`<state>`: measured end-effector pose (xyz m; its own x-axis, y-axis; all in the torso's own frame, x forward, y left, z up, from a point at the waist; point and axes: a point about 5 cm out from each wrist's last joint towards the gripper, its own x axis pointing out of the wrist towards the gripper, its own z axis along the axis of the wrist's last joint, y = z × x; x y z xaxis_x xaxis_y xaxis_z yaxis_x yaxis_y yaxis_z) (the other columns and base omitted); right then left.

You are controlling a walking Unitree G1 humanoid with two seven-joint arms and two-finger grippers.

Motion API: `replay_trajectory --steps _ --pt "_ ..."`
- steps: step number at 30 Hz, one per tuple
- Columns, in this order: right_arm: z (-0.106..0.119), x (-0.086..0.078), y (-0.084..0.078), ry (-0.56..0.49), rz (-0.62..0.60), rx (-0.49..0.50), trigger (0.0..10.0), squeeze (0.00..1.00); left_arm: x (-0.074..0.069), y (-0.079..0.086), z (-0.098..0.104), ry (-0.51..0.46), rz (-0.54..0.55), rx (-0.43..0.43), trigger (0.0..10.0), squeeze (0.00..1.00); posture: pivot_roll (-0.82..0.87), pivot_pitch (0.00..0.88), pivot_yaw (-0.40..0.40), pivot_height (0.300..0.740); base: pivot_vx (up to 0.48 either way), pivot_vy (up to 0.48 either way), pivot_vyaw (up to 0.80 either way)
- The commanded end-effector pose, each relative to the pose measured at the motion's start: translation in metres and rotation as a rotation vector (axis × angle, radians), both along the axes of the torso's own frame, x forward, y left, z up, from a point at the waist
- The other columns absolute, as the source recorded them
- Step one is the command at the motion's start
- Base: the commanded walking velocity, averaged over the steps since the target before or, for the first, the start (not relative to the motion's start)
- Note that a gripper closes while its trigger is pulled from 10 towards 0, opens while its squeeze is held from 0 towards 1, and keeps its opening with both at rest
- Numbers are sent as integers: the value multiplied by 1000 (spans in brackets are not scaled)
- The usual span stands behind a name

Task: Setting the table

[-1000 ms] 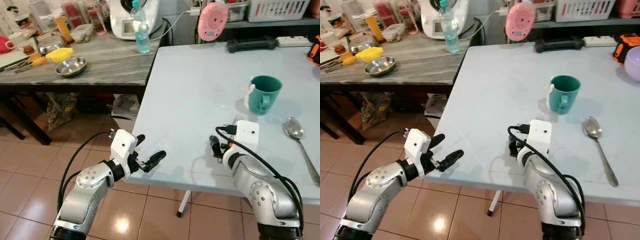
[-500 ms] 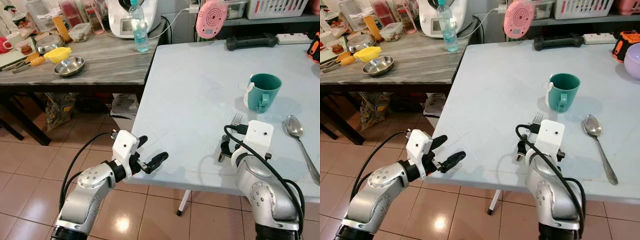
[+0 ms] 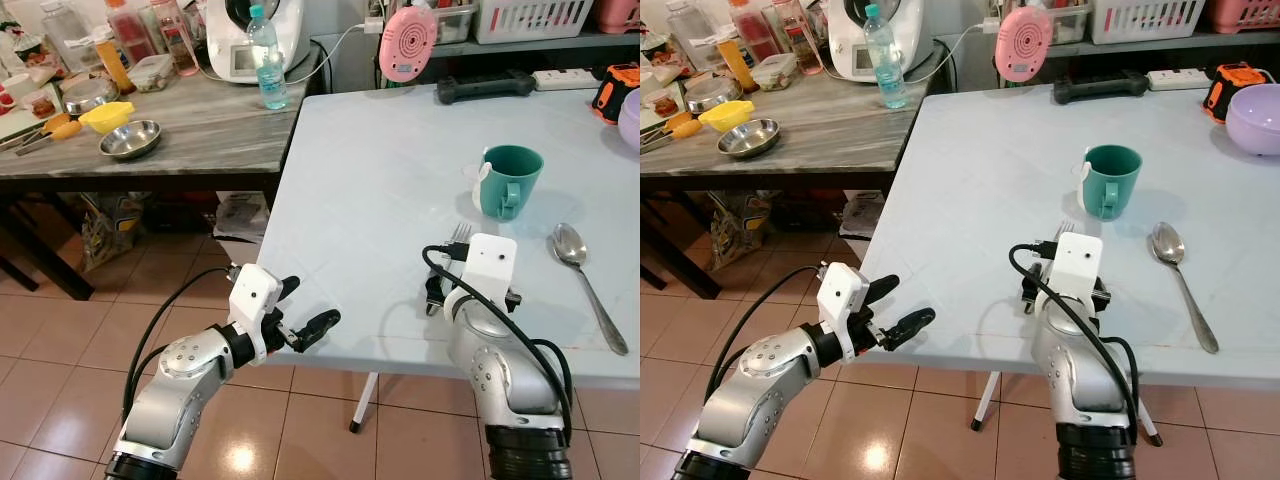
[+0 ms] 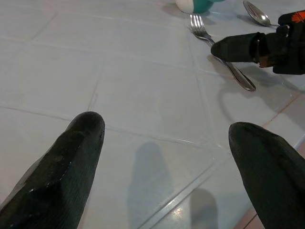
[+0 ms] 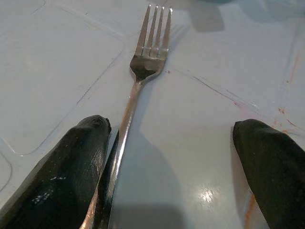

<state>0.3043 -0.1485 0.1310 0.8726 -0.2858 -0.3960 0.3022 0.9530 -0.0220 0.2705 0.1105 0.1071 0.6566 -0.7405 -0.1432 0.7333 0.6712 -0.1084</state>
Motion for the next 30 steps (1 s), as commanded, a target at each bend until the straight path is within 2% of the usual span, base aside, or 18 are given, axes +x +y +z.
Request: replay_trajectory --steps 1,11,30 --pt "6 6 16 -18 48 -15 10000 0 -2 3 -1 11 0 10 10000 0 -125 66 148 740 0 0 0" --pt "14 16 26 -57 53 -25 10000 0 -6 0 3 14 -17 5 10000 0 -127 70 153 740 0 0 0" --pt "13 16 27 -42 44 -28 10000 0 -6 0 4 15 -19 6 10000 0 -127 71 153 740 0 0 0"
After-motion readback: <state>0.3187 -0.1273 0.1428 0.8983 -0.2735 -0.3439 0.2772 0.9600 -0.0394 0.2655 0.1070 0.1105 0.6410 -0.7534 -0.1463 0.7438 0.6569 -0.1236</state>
